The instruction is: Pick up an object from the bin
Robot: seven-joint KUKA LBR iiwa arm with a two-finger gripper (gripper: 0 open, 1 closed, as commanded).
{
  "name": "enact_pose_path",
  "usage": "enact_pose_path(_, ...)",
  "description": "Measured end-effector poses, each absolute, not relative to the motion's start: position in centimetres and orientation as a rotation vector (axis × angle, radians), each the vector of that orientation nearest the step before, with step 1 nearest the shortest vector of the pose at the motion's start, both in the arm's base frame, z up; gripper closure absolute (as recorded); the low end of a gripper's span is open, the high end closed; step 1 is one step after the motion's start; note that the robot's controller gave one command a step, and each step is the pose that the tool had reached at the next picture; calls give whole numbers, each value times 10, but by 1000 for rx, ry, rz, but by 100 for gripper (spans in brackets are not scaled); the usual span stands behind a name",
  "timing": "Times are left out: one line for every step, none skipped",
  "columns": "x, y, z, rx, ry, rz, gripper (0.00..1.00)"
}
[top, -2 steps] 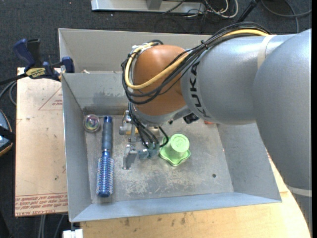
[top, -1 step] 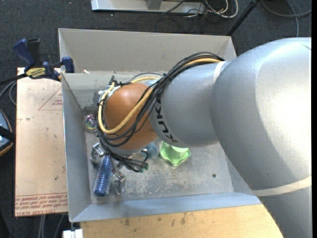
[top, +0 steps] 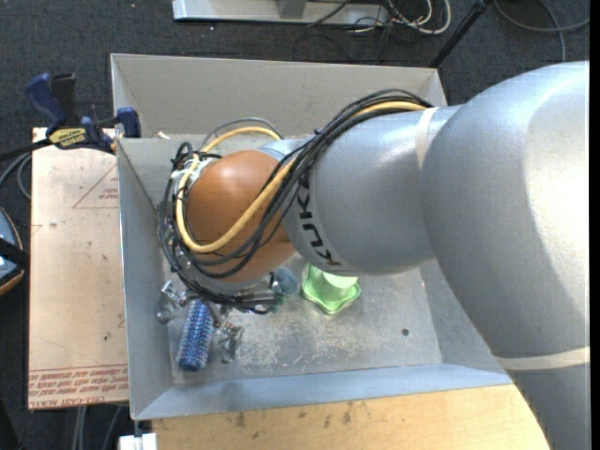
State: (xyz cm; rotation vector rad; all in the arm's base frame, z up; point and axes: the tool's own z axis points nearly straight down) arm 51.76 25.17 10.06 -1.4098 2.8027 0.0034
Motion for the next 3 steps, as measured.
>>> enact_pose_path(520, 252, 105, -1903, 2496, 3, 0)
enact_pose_path(525, 252, 76, -2211, 2226, -5, 0)
enact_pose_path(526, 253, 77, -2207, 2233, 1, 0)
